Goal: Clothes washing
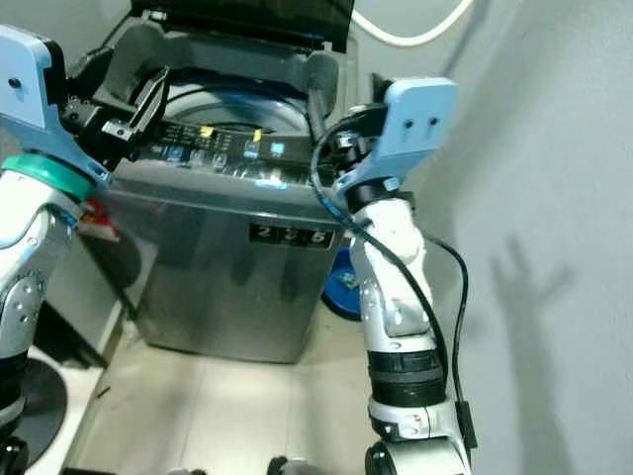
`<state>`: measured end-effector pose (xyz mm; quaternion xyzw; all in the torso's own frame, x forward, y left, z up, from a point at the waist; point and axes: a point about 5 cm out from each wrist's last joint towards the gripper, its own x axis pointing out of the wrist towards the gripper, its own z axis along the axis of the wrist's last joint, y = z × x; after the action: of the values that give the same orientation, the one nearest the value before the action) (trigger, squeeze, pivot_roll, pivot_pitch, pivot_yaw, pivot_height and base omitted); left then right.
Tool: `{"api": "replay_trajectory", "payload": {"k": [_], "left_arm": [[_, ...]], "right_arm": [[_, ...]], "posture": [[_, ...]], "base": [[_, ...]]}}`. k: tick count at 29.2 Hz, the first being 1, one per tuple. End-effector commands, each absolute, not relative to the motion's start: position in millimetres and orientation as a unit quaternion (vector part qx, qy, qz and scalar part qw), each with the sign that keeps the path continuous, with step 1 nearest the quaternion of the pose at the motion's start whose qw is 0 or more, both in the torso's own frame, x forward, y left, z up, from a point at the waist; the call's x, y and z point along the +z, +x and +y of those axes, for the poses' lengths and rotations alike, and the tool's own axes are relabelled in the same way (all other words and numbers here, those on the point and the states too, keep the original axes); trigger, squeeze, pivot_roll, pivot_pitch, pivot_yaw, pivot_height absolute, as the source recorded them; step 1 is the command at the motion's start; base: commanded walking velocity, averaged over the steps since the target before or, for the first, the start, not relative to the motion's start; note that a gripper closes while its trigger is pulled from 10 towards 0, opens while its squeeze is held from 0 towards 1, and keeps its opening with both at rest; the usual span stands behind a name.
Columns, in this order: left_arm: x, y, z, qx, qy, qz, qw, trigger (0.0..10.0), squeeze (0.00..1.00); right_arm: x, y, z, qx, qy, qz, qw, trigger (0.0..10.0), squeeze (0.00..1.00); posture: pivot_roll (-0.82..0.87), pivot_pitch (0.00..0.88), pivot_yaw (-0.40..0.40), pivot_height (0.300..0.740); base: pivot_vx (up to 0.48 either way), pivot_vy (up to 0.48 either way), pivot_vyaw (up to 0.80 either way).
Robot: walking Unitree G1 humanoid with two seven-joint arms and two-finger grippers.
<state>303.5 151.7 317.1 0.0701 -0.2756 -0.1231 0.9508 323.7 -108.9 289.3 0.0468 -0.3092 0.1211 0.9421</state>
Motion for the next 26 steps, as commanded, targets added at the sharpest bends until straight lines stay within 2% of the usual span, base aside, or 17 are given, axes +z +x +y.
{"api": "replay_trajectory", "payload": {"k": [1,6,14,26], "left_arm": [[312.1,305.1,150.1,-0.125,0.071,-0.266,0.953,10.0,0.0],[292.9,307.2,140.6,-0.141,0.069,-0.21,0.965,10.0,0.0],[286.1,304.7,134.9,-0.148,0.071,-0.202,0.966,10.0,0.0],[286.9,307.4,133.7,-0.114,0.077,-0.203,0.969,10.0,0.0]], "right_arm": [[285.6,324.7,-110.5,0.121,0.028,-0.303,0.945,10.0,0.0],[277.5,325.2,-108.7,0.127,-0.001,-0.292,0.948,10.0,0.0],[274.3,325.4,-109.8,0.125,-0.004,-0.287,0.95,10.0,0.0],[271.2,326.5,-109.7,0.126,-0.004,-0.285,0.95,10.0,0.0]], "posture": [[0.04,0.027,-0.008,0.74],[0.04,0.029,-0.008,0.74],[0.04,0.03,-0.008,0.74],[0.04,0.026,-0.006,0.74]], "base": [[0.0,0.0,0.8],[0.0,0.0,0.8],[0.0,0.0,0.8],[0.0,0.0,0.8]]}}
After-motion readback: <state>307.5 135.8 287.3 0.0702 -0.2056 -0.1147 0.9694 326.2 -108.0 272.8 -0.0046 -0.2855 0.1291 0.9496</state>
